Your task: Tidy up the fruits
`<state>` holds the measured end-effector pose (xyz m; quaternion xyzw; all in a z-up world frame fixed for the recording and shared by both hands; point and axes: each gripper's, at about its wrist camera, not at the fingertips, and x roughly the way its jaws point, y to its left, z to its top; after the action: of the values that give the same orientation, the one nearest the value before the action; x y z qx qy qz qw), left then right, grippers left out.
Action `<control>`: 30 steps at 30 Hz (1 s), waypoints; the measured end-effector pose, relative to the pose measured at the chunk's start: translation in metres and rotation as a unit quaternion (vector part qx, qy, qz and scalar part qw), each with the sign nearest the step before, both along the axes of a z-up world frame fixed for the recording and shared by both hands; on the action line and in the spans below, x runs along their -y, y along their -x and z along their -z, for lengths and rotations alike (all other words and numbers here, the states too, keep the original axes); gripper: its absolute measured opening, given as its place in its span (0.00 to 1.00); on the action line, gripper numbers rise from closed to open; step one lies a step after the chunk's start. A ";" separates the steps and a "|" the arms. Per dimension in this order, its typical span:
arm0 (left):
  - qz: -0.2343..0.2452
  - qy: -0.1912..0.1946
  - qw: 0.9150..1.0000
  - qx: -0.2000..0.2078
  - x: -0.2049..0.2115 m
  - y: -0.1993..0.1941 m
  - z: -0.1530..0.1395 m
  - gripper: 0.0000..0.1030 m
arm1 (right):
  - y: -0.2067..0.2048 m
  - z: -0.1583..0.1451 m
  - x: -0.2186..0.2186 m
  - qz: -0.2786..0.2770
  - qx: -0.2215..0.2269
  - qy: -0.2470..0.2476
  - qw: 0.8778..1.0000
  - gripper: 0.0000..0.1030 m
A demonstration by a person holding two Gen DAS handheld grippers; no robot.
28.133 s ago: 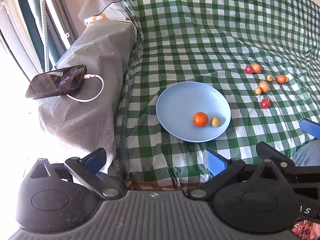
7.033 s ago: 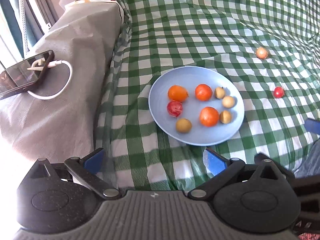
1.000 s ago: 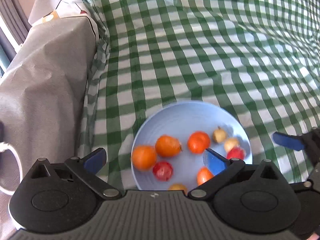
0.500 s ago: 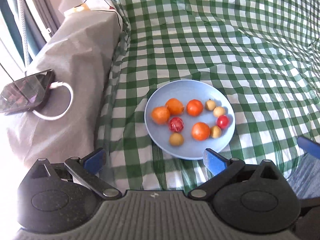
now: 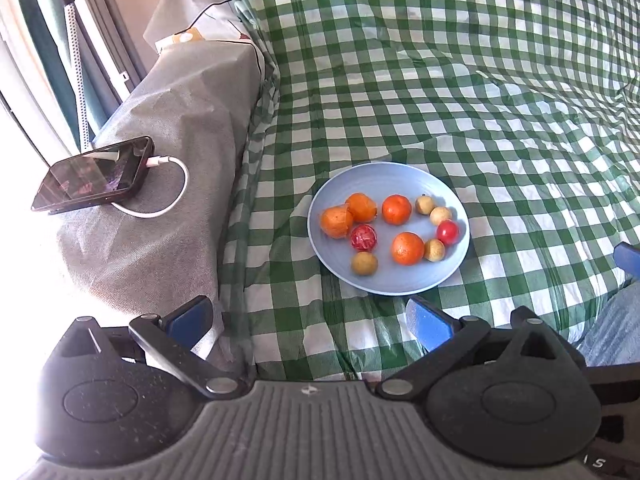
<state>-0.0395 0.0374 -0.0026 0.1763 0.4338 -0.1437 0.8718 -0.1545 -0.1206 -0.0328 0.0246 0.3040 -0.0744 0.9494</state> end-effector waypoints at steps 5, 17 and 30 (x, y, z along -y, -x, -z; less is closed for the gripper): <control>0.001 0.008 1.000 -0.004 -0.001 0.000 -0.001 1.00 | 0.003 -0.002 0.001 0.008 0.002 0.002 1.000 0.99; 0.005 -0.007 1.000 0.006 0.002 0.001 0.001 1.00 | 0.000 0.000 -0.001 0.012 0.000 0.003 1.000 0.99; 0.007 -0.011 1.000 0.009 -0.001 0.000 0.002 1.00 | -0.002 0.002 -0.001 0.018 -0.002 0.009 1.000 0.99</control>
<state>-0.0394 0.0388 -0.0048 0.1906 0.4258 -0.1436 0.8728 -0.1523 -0.1192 -0.0350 0.0209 0.3050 -0.0946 0.9474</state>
